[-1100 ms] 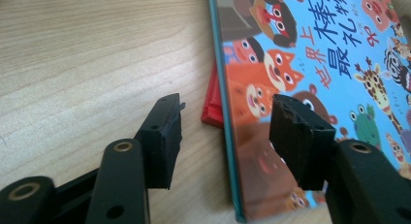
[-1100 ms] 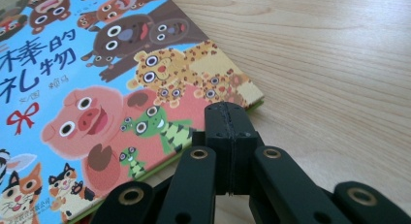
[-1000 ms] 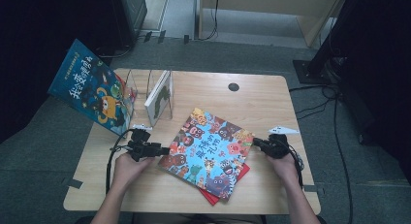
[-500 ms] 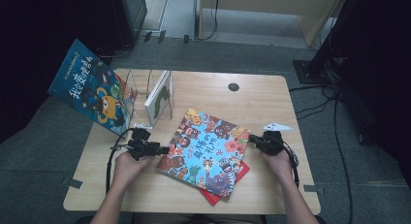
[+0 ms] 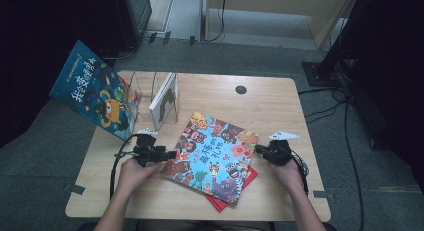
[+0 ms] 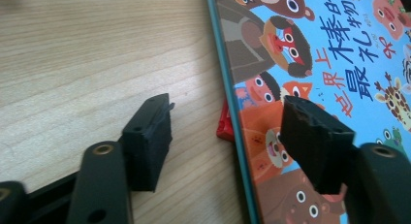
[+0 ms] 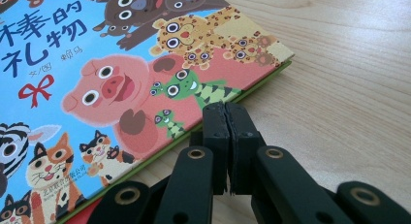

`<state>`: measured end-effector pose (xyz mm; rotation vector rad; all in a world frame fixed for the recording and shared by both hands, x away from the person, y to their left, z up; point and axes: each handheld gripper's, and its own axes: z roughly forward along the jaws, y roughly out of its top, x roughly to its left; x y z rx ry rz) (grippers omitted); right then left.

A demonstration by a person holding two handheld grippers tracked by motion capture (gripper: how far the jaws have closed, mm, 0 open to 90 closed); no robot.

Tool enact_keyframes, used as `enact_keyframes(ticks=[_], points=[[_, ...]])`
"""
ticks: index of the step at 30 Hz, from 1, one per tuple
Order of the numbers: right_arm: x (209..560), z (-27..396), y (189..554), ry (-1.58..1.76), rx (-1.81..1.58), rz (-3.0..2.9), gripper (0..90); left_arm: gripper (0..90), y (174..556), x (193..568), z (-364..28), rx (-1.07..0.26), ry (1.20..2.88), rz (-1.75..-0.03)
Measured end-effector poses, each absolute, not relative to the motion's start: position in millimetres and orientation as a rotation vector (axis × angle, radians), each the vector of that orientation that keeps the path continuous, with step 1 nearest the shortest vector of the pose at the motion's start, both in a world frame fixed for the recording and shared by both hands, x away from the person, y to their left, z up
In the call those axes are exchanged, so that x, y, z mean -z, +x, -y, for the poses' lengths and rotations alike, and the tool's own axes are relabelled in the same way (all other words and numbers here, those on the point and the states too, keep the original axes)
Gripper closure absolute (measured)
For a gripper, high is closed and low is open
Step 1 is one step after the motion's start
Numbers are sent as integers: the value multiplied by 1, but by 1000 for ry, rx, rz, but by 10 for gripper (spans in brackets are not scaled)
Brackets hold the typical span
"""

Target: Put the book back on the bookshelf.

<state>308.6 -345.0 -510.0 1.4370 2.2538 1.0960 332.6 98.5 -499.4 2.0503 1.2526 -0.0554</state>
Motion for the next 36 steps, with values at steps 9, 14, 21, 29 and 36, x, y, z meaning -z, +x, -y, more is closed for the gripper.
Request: enact_keyframes(ticks=[9,14,21,29,36], points=[[509,341,312,1428,-1111,-2233,900,329,337,500,-99,132,2031,-1256],[509,338,313,1424,-1106,-2228,900,380,340,499,-94,124,2043,-1258],[508,339,312,1419,-1131,-2245,900,370,343,500,-89,155,2055,-1218],[505,334,301,1393,-1145,-2270,900,376,346,500,-86,144,2057,-1207],[503,329,285,1378,-1152,-2301,900,410,351,499,-83,117,2087,-1208]])
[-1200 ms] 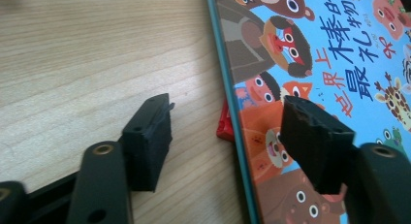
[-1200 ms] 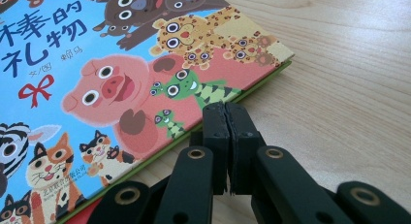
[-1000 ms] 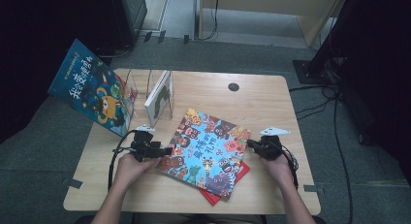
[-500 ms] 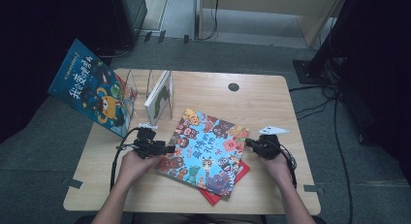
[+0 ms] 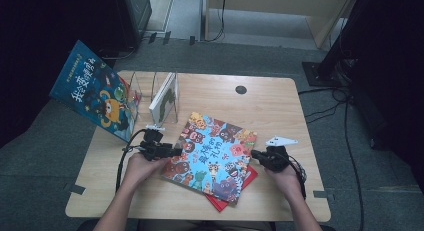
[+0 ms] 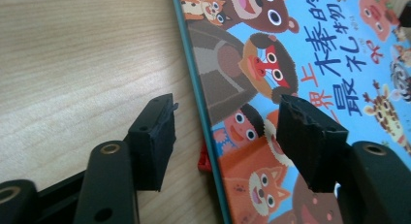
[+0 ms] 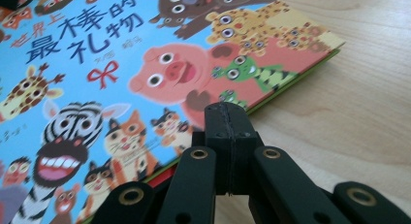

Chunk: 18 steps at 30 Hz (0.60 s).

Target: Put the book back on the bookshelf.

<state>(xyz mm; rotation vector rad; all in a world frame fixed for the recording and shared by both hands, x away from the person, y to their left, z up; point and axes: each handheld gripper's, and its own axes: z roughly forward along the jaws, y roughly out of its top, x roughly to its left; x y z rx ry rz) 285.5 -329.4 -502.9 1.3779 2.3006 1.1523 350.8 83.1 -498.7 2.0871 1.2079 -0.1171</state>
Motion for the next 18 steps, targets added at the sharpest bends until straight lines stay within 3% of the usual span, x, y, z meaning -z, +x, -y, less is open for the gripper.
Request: enact_keyframes(ticks=[18], points=[[506,322,266,1374,-1126,-2342,900,381,360,498,-75,147,2107,-1194]])
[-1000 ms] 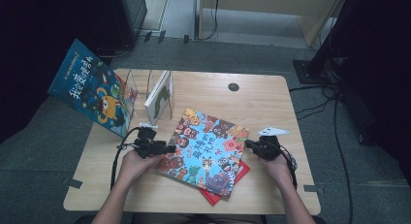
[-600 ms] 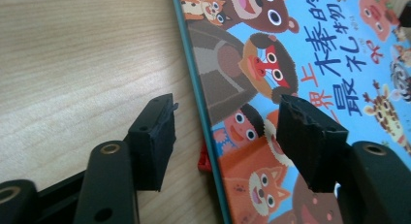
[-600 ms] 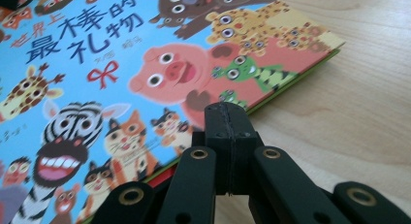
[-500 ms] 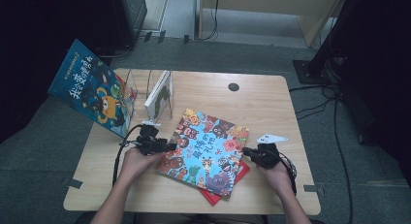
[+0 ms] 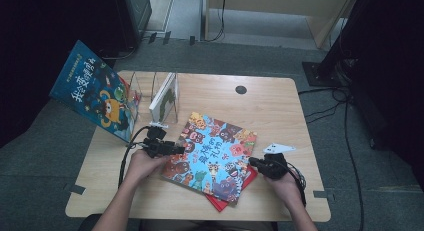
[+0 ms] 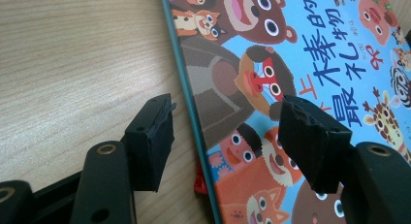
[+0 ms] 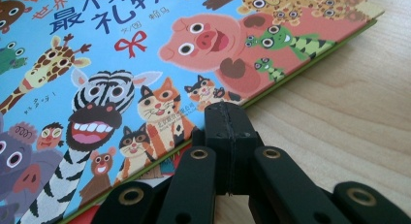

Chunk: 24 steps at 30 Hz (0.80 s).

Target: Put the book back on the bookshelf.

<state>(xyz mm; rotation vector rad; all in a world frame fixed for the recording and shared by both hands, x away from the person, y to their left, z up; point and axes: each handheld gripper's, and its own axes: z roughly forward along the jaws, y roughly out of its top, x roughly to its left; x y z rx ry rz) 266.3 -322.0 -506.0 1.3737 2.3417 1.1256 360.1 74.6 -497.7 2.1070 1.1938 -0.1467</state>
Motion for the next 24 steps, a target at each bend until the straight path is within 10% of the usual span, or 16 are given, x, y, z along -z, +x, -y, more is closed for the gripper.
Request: enact_keyframes(ticks=[24], points=[[507,316,264,1378,-1118,-2320,900,385,358,495,-67,130,2126,-1239]])
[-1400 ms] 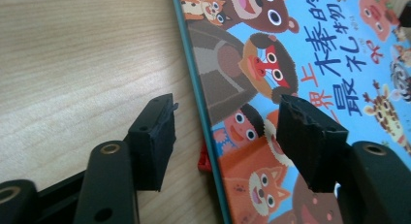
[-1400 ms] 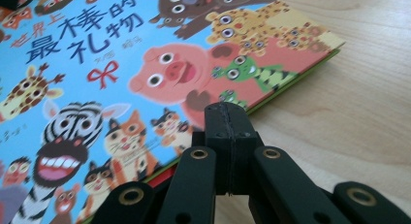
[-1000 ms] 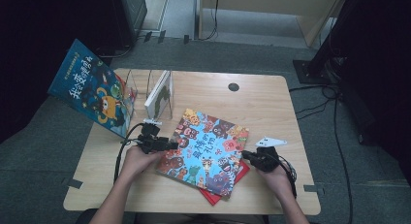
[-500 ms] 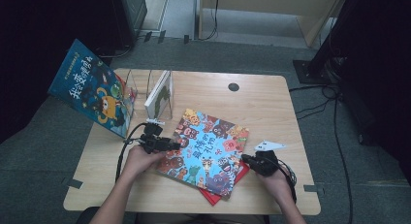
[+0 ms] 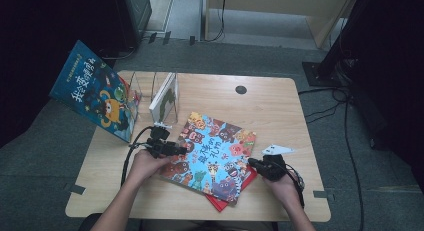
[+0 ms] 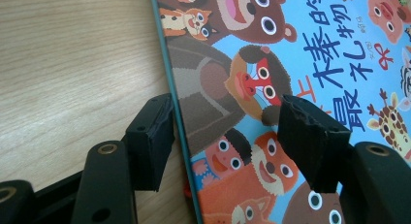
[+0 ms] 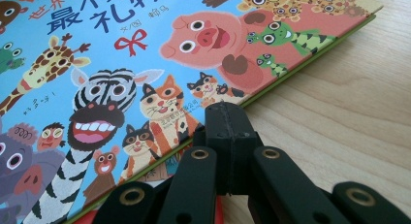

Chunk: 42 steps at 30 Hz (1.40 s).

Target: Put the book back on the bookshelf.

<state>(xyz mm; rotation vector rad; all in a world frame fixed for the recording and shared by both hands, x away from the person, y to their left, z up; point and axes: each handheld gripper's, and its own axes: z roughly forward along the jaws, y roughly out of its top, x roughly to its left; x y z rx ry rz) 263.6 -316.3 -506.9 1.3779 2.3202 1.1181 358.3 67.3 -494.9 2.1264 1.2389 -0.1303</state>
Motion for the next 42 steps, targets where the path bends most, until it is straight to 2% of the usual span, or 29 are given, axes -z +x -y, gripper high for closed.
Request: enact_keyframes(ticks=[7,20,24,34,39,42], points=[[506,314,264,1362,-1139,-2330,900,450,361,493,-76,192,2127,-1275],[505,310,261,1361,-1115,-2334,900,421,365,490,-64,177,2141,-1329],[505,311,262,1367,-1128,-2337,900,488,369,485,-68,246,2139,-1385],[507,313,265,1406,-1168,-2326,900,540,357,437,-81,337,2082,-1326],[508,312,266,1419,-1190,-2325,900,551,364,419,-78,387,2071,-1324],[508,311,268,1404,-1198,-2332,900,562,371,412,-75,482,2025,-1307]])
